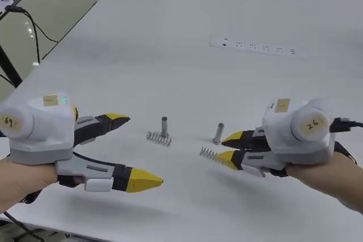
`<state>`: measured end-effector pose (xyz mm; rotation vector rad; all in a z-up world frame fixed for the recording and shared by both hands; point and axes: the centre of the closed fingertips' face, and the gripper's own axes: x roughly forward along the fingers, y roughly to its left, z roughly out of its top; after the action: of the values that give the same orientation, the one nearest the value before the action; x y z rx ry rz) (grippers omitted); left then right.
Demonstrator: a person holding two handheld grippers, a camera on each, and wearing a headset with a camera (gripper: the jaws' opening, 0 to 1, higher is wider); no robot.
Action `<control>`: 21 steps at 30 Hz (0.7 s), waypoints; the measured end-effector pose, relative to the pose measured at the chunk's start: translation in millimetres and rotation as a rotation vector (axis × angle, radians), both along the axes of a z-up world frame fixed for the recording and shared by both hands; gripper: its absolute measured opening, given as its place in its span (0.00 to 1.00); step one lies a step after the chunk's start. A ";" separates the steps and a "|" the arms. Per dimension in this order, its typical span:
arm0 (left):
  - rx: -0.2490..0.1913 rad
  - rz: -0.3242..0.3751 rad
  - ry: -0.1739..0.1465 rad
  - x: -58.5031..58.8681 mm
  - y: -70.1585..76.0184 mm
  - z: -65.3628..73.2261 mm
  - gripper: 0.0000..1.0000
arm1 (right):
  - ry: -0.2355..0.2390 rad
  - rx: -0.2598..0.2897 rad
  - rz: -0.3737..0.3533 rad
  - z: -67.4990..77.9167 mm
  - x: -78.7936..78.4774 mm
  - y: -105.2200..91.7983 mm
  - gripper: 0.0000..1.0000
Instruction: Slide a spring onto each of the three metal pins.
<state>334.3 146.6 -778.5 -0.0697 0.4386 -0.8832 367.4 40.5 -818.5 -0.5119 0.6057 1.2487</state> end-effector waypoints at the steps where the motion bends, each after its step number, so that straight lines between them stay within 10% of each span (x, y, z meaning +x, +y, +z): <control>1: 0.001 0.000 0.000 0.0 -0.1 -0.3 0.98 | 0.001 -0.002 -0.001 -1.5 0.5 0.5 0.14; 21: 0.003 0.006 0.015 -4.2 2.1 -4.9 0.98 | -0.002 -0.094 -0.008 -36.1 7.2 -1.3 0.12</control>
<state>330.1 148.7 -783.4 -0.0745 0.4537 -0.8766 374.6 39.3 -854.6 -0.5886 0.6667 1.2164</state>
